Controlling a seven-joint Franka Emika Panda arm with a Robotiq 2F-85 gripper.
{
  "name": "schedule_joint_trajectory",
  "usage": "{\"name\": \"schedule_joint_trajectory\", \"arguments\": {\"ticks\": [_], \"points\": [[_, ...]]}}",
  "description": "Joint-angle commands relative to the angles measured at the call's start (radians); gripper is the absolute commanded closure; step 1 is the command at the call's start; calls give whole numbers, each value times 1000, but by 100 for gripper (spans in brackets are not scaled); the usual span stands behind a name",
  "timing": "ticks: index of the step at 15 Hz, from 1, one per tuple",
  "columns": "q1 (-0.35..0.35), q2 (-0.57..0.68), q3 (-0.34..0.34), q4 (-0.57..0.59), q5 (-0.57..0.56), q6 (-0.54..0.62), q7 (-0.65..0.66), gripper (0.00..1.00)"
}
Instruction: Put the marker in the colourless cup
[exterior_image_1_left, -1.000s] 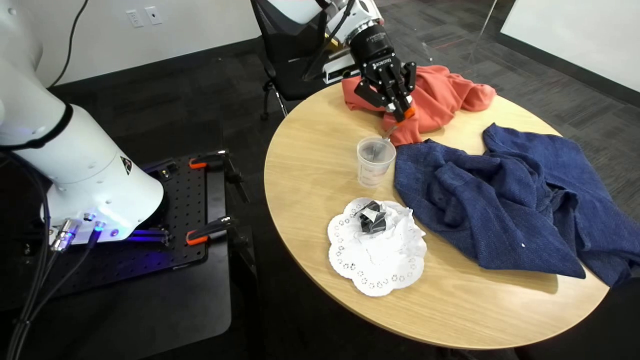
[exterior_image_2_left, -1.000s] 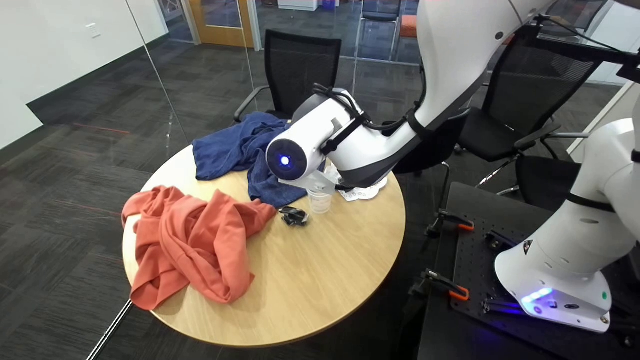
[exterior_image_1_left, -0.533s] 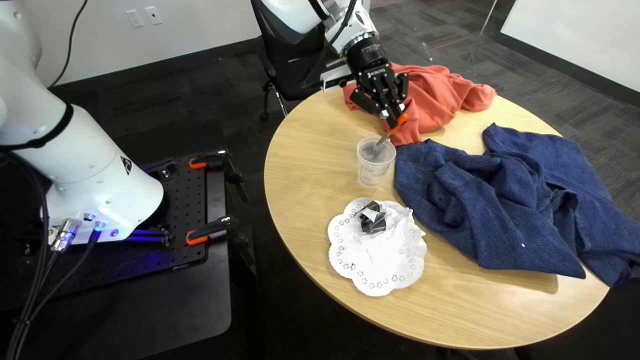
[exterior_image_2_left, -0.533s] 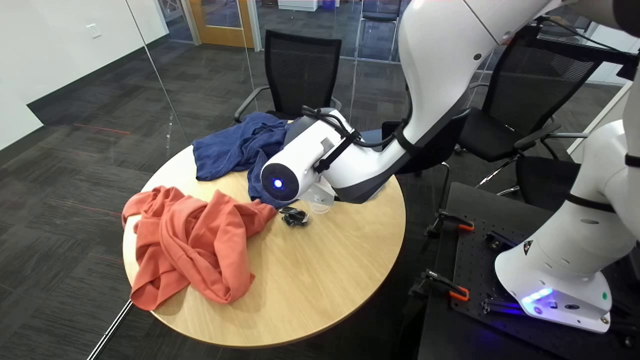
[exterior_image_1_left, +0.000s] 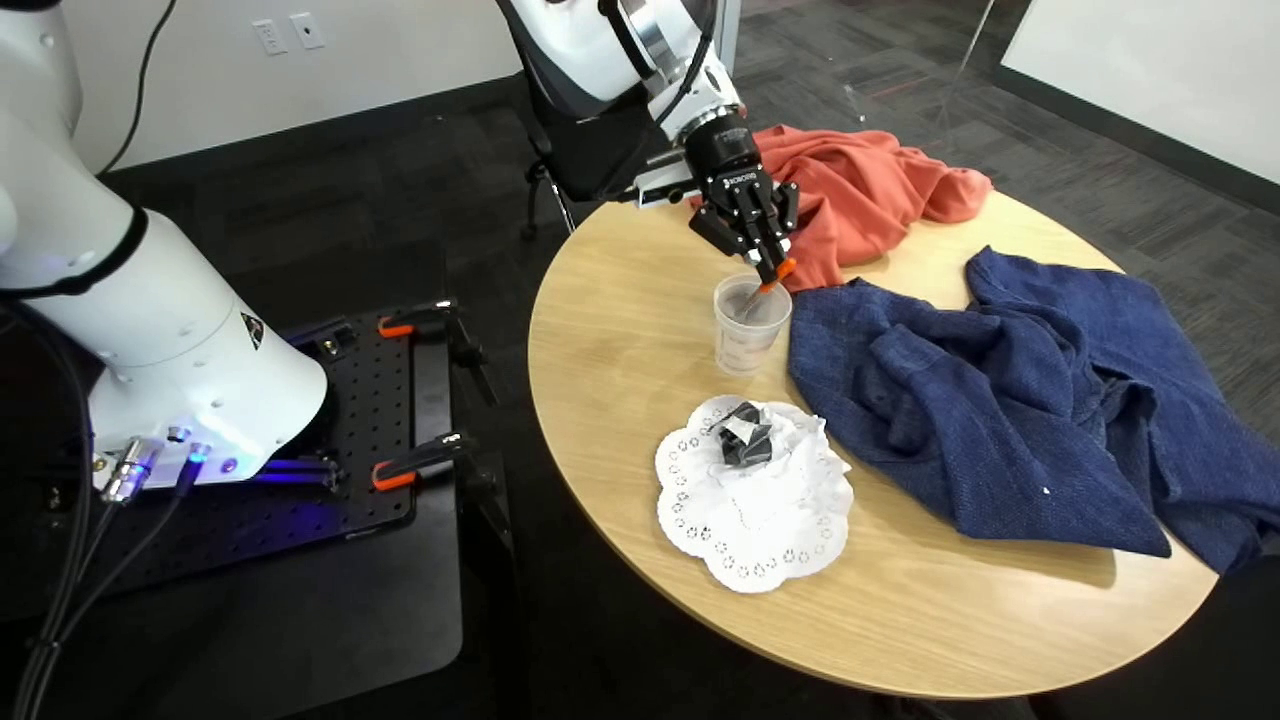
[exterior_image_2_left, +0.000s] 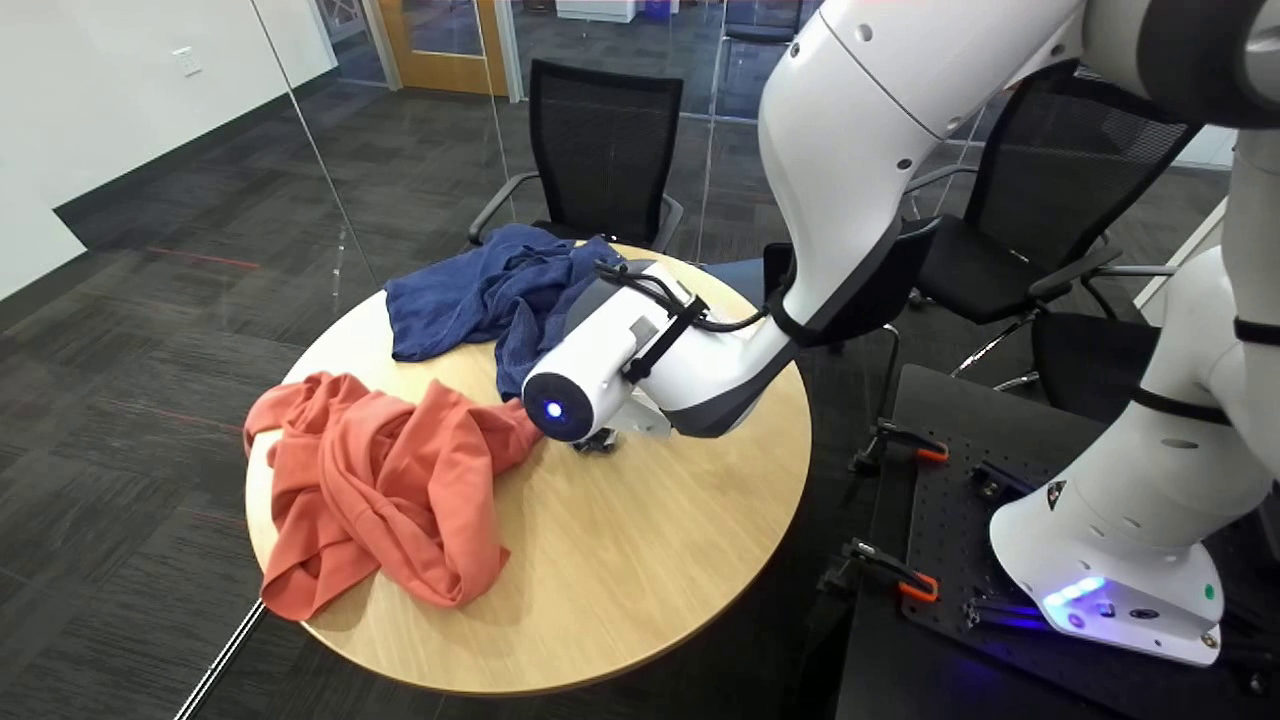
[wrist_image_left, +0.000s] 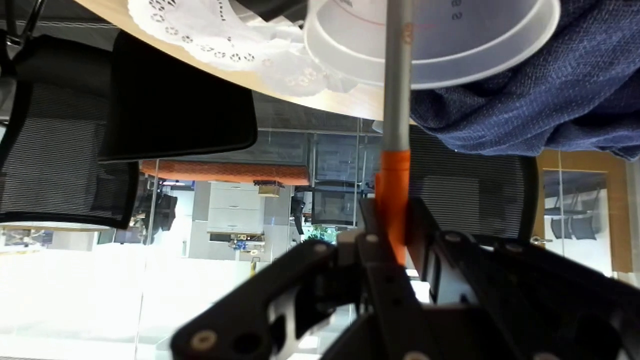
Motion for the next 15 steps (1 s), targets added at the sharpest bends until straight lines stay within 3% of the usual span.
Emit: {"name": "schedule_joint_trajectory", "arguments": {"ticks": [1, 7, 8, 9, 15], "points": [[0, 53, 10, 42, 11, -27, -11, 96], [6, 106, 10, 61, 11, -27, -13, 93], [9, 105, 9, 60, 9, -29, -8, 58], [13, 100, 9, 55, 5, -33, -3, 56], [24, -24, 15, -25, -4, -25, 33, 12]]}}
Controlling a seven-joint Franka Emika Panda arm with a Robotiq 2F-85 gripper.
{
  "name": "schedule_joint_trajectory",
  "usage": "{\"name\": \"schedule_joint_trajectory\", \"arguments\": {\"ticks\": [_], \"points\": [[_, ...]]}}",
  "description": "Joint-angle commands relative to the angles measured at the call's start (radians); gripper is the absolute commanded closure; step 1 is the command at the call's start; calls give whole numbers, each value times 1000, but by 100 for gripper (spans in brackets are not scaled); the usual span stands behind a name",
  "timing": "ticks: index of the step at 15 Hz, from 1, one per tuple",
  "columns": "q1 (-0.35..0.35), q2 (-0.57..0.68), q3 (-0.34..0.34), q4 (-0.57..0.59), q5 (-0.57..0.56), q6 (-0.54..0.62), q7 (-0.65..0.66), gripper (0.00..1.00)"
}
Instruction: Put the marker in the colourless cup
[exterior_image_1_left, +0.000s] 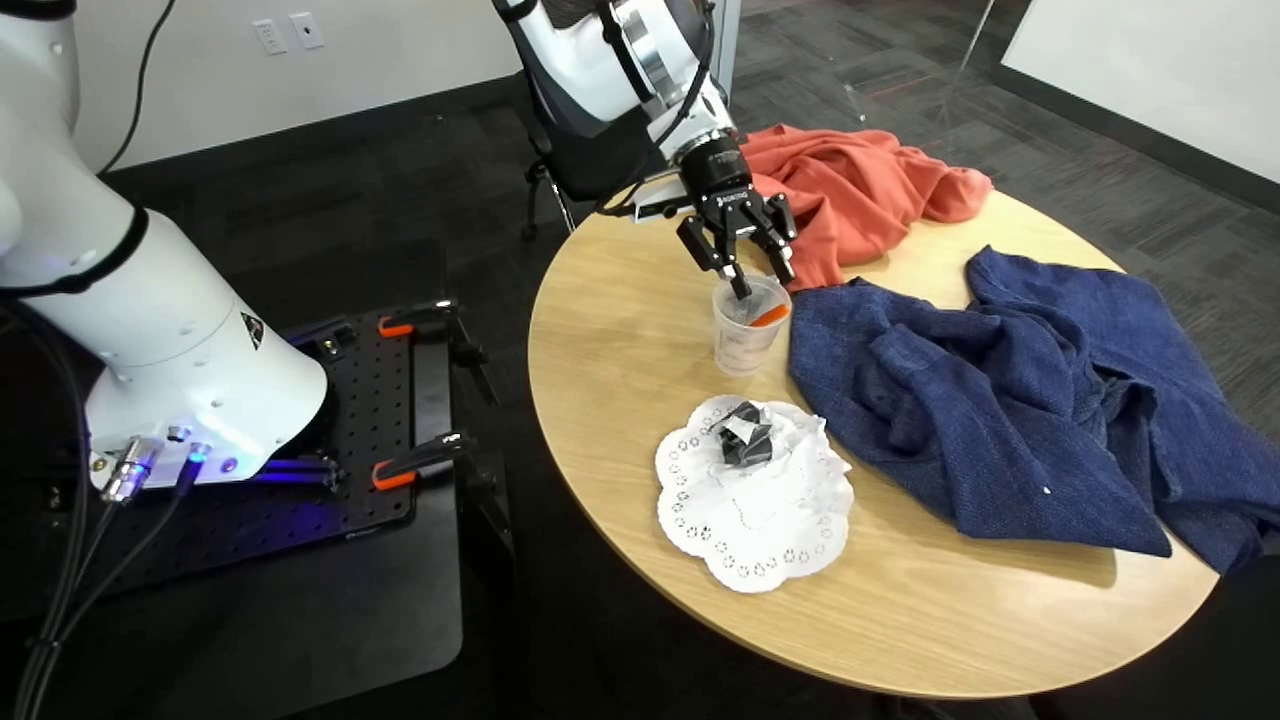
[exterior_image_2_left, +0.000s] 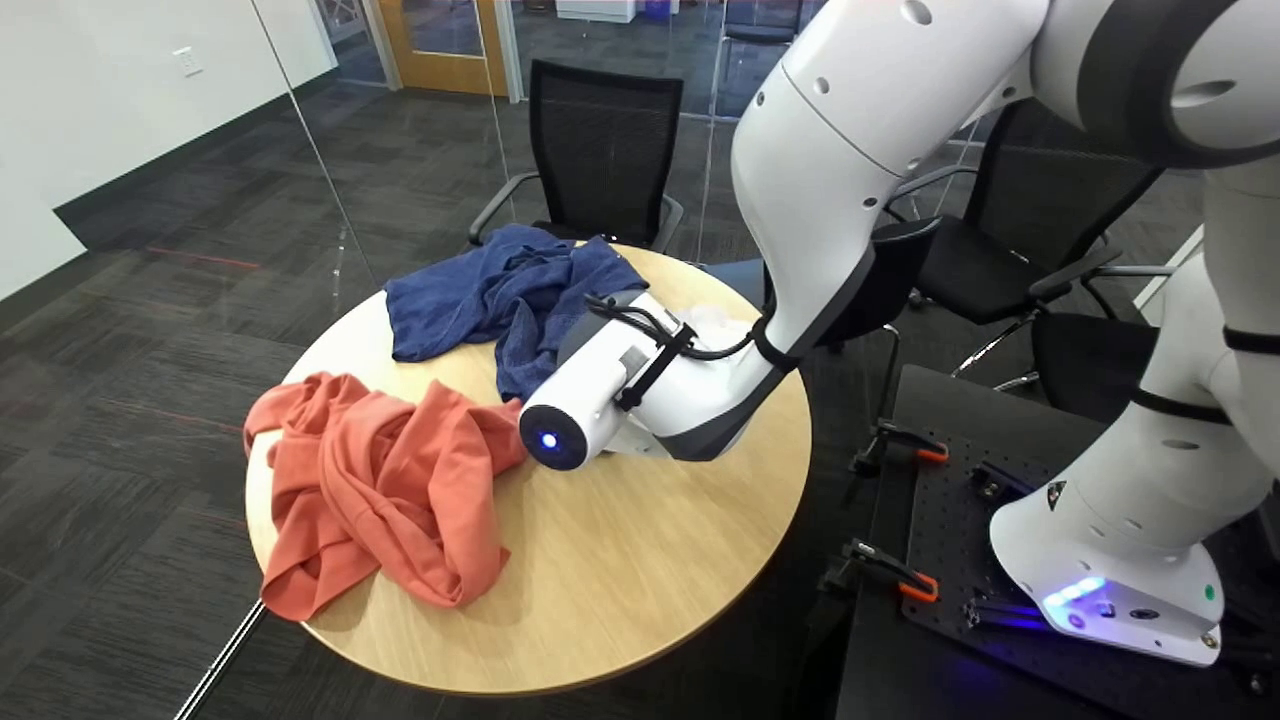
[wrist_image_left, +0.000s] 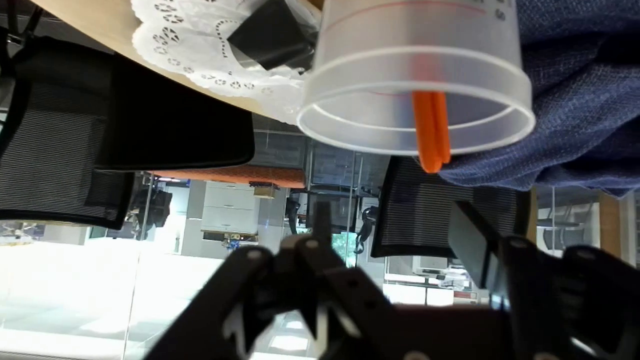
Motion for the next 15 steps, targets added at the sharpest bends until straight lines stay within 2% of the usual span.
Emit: {"name": "schedule_joint_trajectory", "arguments": {"ticks": [1, 2, 11, 12, 15], "points": [[6, -124, 15, -79, -7, -23, 36, 6], [4, -153, 15, -94, -7, -24, 36, 0], [-16, -326, 23, -194, -6, -14, 13, 0], [-17, -270, 23, -142, -2, -9, 2, 0], [-18, -293, 24, -164, -2, -9, 2, 0]]}}
